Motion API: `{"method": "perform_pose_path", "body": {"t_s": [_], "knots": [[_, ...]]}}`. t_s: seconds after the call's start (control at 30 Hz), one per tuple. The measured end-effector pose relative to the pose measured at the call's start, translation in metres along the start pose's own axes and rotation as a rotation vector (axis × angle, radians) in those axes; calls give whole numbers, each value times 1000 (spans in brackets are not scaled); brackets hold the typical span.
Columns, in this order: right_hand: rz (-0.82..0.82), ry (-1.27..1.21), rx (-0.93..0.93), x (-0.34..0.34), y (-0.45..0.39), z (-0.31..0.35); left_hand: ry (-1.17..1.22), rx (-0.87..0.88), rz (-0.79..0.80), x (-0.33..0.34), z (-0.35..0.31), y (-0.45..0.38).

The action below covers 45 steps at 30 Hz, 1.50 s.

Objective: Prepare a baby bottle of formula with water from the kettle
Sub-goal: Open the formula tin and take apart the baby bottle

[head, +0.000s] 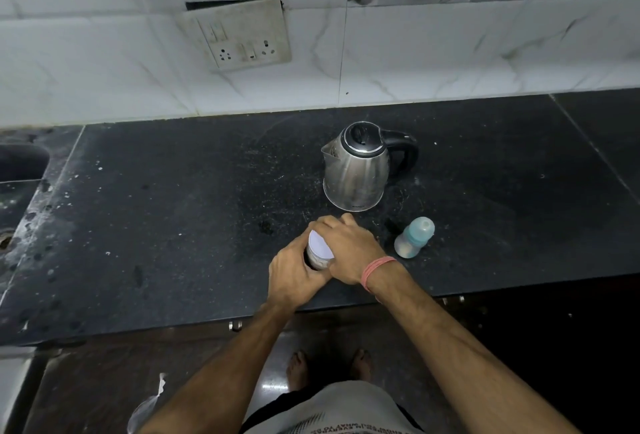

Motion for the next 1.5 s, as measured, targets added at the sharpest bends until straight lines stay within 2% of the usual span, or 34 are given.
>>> {"method": "perform_pose_path", "body": {"t_s": [0.17,0.33,0.43,0.93,1.23,1.4,1.5], "knots": [[75,-52,16,-2,-5,3,-3,-18,-13,1,-1,1],[-38,89,138,-11,-5,3,16,-16,-20,-2,-9,4],[-57,98,93,-14,-5,7,11,-40,-26,-2,-8,5],[73,120,-195,-17,-9,18,-8,-67,-35,1,-3,5],[41,163,-322,-12,-8,22,8,-98,-32,2,-4,6],[97,90,-334,-13,-5,15,11,-98,-40,3,-1,5],[135,98,-192,-16,-5,10,25,-71,-41,3,-3,5]]}}
Point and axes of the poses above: each hand's wrist, its own y-axis away from the middle knuckle, its own x-axis out of the palm, z = x × y, the point moved 6 cm from there along -y, towards the middle knuckle, and after that the axes turned 9 degrees about x, right-handed, at the moved point
